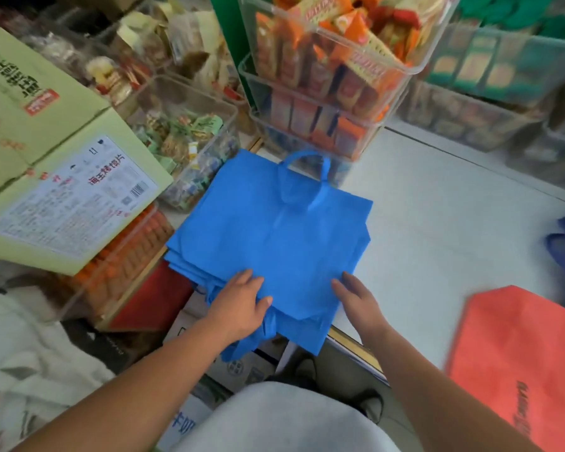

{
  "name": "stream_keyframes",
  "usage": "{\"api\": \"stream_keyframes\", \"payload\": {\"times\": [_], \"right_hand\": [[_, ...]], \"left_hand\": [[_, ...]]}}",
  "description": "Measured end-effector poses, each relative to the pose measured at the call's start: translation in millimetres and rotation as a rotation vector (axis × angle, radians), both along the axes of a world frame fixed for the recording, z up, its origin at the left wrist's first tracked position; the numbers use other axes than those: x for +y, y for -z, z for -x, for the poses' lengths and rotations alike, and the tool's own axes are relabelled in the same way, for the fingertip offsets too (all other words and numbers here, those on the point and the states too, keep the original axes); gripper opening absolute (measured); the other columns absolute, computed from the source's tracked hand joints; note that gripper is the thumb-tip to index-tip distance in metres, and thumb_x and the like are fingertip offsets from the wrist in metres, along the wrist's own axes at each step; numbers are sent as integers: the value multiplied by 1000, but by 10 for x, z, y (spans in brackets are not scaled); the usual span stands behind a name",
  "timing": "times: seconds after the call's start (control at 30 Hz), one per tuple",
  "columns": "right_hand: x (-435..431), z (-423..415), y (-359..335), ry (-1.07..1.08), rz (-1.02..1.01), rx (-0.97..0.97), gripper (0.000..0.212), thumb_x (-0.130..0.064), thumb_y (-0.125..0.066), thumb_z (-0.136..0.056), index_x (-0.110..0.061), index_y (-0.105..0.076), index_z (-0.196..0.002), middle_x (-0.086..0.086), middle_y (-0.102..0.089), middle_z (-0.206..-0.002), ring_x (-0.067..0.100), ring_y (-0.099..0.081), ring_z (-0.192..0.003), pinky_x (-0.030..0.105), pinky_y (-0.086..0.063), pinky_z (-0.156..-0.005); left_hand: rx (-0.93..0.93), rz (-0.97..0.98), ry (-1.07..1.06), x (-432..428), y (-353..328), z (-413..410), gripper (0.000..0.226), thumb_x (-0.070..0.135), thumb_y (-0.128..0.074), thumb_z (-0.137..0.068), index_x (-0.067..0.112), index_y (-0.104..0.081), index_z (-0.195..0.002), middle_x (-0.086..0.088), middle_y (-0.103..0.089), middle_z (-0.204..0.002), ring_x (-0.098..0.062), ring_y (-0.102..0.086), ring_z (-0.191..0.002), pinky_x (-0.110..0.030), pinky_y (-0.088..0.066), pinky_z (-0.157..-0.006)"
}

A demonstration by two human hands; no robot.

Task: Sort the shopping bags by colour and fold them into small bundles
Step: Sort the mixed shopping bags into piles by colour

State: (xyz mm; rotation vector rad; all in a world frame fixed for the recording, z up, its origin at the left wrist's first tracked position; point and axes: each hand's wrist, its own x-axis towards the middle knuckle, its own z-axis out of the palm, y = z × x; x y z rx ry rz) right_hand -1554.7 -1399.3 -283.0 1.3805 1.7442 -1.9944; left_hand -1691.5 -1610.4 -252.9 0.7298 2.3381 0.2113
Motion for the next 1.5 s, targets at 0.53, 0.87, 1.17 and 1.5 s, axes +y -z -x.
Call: {"api": "stream_keyframes", "payload": {"times": [0.53, 0.87, 1.17, 1.5], "right_hand": [[860, -2515, -533, 53, -548, -347, 18, -27, -62, -99, -22, -75, -110, -14, -72, -85, 6, -66, -83, 9, -42, -70], [1747, -4527, -297, 394, -527, -663, 90, -77, -63, -77, -33, -41, -153, 13, -34, -157, 34, -39, -142, 51, -38, -116], [1999, -4673, -35, 495, -213, -426, 118, -68, -83, -67, -42, -16, -160, -8, -47, -152, 19, -57, -123, 41, -49, -105], [1833, -4353, -291, 461, -388, -273, 90, -15, -72, -91, -40, -19, -159, -9, -60, -134, 18, -65, -105, 39, -55, -94]], "left_hand": [[-393, -223, 200, 1650, 189, -1900, 49, 40, -53, -103, 25, -46, -150, 4, -51, -151, -12, -46, -139, -26, -34, -113], [-435, -113, 51, 2359, 640, -2851, 70, 67, -61, -75, 28, -55, -132, 5, -67, -123, -15, -66, -110, -39, -54, -99], [-339, -33, -40, 2587, 501, -3489, 63, 52, -69, -85, 20, -54, -137, -1, -66, -131, -22, -63, -119, -38, -50, -103], [-580, -178, -326, 2646, 330, -3271, 43, 8, -76, -82, 26, -60, -118, 5, -72, -106, -8, -68, -94, -18, -52, -71]]}}
